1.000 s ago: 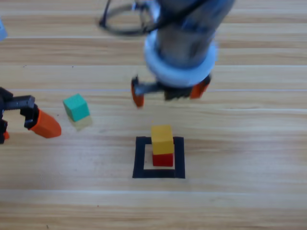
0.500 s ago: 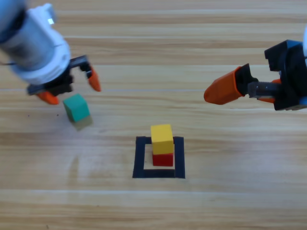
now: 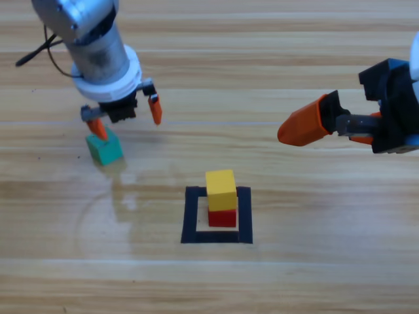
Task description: Stack the blocks in the rectangular block: red at the bottom, yellow in the middle, green on top
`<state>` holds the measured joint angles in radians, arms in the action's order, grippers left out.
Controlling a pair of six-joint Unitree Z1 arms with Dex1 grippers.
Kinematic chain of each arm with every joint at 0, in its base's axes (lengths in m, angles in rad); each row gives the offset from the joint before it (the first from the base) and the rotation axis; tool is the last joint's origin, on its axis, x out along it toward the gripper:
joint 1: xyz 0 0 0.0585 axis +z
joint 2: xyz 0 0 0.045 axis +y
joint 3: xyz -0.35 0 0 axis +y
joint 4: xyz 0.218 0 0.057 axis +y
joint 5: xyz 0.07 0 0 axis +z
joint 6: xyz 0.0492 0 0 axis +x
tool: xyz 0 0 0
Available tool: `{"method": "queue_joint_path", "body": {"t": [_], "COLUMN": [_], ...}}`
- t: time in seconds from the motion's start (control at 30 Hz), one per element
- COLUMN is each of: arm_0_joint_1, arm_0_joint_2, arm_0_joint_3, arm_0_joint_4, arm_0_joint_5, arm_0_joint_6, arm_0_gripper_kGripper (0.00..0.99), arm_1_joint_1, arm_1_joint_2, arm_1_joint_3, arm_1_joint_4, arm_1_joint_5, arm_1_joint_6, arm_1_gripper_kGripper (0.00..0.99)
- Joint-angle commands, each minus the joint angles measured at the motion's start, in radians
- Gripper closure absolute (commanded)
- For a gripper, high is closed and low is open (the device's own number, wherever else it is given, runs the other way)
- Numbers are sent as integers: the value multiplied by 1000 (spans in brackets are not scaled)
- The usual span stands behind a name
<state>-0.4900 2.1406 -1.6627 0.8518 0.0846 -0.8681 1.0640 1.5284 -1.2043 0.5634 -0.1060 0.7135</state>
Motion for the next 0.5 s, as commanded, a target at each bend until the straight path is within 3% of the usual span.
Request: {"method": "queue_joint_path", "body": {"t": [0.03,0.37,0.5], "arm_0_joint_1": [-10,-22,-22], "arm_0_joint_2": [-2,-28,5], "arm_0_joint_3": [-63,-117,-120], "arm_0_joint_4": [50,184,211], "arm_0_joint_5": [121,138,98], "arm_0_joint_6": [34,-86,-184], "arm_0_gripper_kGripper": [57,50,25], "arm_1_joint_1": [-30,-30,-30], "arm_1_joint_2": [68,72,73], "arm_1_joint_3": [12,9,12], "arm_1_joint_4": [-14,-14,-14], "arm_1_joint_5": [20,39,39], "arm_1_joint_6": [-5,-5,-5], "arm_1_gripper_kGripper": [0,0,0]}}
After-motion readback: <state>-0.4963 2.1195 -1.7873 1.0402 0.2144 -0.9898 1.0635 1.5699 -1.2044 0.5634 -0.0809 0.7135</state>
